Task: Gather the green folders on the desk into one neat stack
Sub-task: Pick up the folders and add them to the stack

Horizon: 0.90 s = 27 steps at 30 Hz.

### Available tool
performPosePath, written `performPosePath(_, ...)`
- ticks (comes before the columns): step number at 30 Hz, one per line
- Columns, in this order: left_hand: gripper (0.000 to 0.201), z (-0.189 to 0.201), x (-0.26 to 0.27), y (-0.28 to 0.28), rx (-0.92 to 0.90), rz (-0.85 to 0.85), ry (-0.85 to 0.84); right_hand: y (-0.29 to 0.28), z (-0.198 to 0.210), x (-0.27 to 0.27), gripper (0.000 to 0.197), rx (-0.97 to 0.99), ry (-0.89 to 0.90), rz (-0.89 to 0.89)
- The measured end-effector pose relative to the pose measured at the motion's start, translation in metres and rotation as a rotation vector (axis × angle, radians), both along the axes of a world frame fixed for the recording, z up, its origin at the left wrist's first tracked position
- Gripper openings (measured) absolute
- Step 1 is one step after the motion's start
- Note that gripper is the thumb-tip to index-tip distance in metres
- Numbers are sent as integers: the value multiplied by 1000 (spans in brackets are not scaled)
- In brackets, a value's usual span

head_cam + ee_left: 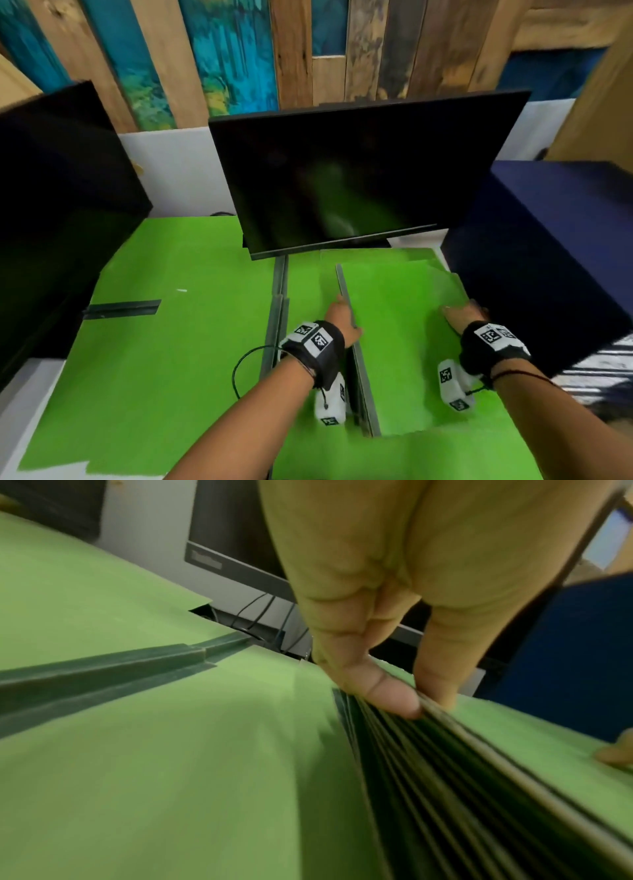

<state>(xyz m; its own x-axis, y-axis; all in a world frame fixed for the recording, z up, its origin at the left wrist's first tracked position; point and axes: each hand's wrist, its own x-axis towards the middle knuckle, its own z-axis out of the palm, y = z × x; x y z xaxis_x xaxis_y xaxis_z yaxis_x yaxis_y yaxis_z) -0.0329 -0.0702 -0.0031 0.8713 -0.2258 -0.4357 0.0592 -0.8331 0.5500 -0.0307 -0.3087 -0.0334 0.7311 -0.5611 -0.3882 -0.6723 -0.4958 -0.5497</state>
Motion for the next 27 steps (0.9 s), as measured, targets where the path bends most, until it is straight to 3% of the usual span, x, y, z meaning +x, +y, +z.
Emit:
performPosePath(2,78,-7,2,-8,45,13,-2,-10,-20,4,71,-86,92,41)
performPosePath(8,89,-28,10,-5,18,-36,13,10,-10,-2,82,-257,283,68)
performPosePath(12,80,-31,18,2,47,-117,11,54,0,4,94,-316,251,255)
performPosePath(15,61,-28,31,15,93,-35,-120,92,15,12,85,-438,88,460)
performPosePath(17,58,-28,46,33,193,26,-181,115,17,16,71,-385,9,643)
performPosePath(21,68,-36,69,70,499,-16,-112,149,1,14,49,-313,100,965)
performPosePath(27,84,-39,66,89,663,-56,-84,152,-14,16,46,-417,231,988)
